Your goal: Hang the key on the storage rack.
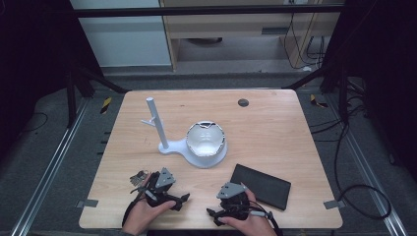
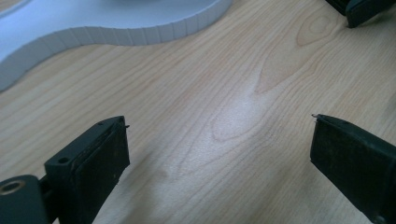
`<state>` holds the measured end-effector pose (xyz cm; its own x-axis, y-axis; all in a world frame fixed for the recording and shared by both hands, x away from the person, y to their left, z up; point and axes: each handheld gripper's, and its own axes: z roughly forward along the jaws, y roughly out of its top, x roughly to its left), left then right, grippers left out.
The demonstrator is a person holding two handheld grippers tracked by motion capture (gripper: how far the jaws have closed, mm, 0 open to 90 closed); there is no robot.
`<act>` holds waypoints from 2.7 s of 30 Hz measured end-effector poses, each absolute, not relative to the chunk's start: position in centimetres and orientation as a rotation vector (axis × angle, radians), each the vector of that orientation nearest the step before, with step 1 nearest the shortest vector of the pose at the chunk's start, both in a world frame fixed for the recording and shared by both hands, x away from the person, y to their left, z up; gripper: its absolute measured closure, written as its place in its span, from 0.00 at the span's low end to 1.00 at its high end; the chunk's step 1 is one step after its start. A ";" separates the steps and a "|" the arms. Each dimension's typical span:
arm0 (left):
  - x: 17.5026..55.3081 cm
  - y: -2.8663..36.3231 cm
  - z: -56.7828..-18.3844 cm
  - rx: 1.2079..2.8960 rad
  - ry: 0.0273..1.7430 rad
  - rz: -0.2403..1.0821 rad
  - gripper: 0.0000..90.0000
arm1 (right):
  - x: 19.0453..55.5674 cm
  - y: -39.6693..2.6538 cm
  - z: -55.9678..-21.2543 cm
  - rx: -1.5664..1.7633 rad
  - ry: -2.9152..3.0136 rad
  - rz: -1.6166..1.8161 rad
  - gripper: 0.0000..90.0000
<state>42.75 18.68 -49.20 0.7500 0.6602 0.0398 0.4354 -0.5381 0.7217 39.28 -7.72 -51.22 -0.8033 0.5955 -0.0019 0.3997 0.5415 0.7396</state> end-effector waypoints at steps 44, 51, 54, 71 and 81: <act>49.3 28.6 -44.8 2.661 1.035 0.312 0.20 | 39.3 -7.7 -51.2 0.834 2.524 1.114 0.12; 49.8 28.3 -45.3 2.689 1.026 0.290 0.39 | 39.3 -7.7 -51.2 0.834 2.523 1.114 0.12; 50.0 28.3 -45.5 2.700 1.028 0.281 0.43 | 39.3 -7.7 -51.2 0.832 2.523 1.114 0.12; 50.9 29.3 -46.4 2.683 1.075 0.124 0.65 | 39.3 -7.7 -51.2 0.834 2.523 1.116 0.12; 50.5 28.9 -46.3 2.697 1.083 0.139 0.92 | 39.3 -7.7 -51.2 0.836 2.523 1.113 0.12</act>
